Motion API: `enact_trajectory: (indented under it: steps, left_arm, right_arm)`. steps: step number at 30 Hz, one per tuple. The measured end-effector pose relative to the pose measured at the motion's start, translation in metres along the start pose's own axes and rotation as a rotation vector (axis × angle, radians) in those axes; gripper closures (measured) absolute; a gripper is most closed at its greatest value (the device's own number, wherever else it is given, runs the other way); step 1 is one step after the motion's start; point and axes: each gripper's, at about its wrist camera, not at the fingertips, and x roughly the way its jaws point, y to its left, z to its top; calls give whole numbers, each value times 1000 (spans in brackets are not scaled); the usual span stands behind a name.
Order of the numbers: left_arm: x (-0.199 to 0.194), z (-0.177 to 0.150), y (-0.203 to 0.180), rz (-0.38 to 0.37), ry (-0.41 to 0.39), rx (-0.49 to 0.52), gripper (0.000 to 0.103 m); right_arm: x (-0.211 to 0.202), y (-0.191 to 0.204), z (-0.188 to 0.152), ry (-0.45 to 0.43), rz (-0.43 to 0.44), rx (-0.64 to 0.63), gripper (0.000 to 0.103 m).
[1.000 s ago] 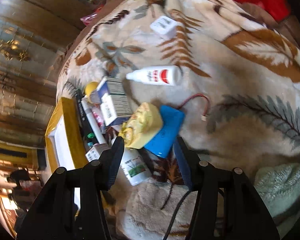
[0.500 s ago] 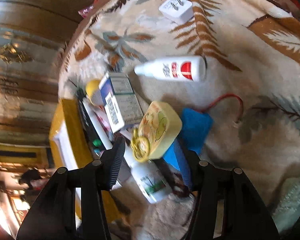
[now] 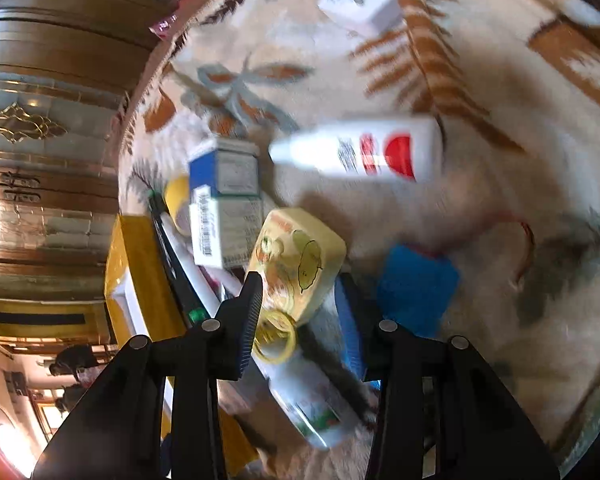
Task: Organize rigid objects
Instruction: 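Grasp the white medicine box with the left tool while the right tool grasps the yellow tin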
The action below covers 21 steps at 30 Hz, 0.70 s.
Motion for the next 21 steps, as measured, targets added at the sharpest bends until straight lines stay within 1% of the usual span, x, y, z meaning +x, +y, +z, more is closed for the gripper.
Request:
enact_trajectory:
  steps: [2,3,4,5,10,14,15,17,19,21]
  left_arm:
    - [2,6,1,3,11,-2,22]
    - [2,7,1,3,12,-4,22]
    - [2,10,2,4,13,-8,22]
    - [3,10,3,9,14,-13,22]
    - [7,14,-4,25,30,-10,22]
    - [9,18,-11,34,41,10,22]
    - [9,20,-11,32,44,12,22]
    - [8,23,-14,22,43,16,22]
    - [9,26,-18,24,45,21,23]
    - [15,31,-25,47,57,34,23]
  right_arm:
    - [5,0,2,9,7,-7,57]
    - [6,-2,4,9,27,-2,56]
    - [6,-3,5,9,53,8,49]
    - [7,-5,7,6,73,22,46]
    - [12,7,11,-17,-18,-29,46]
    - [15,22,11,-20,-133,-150,50]
    - [14,21,12,-14,-143,-159,51]
    - [6,11,17,-2,-124,-128,51]
    - [-5,2,20,-26,-143,-112,51]
    - [-9,-4,21,-47,-142,-103,51]
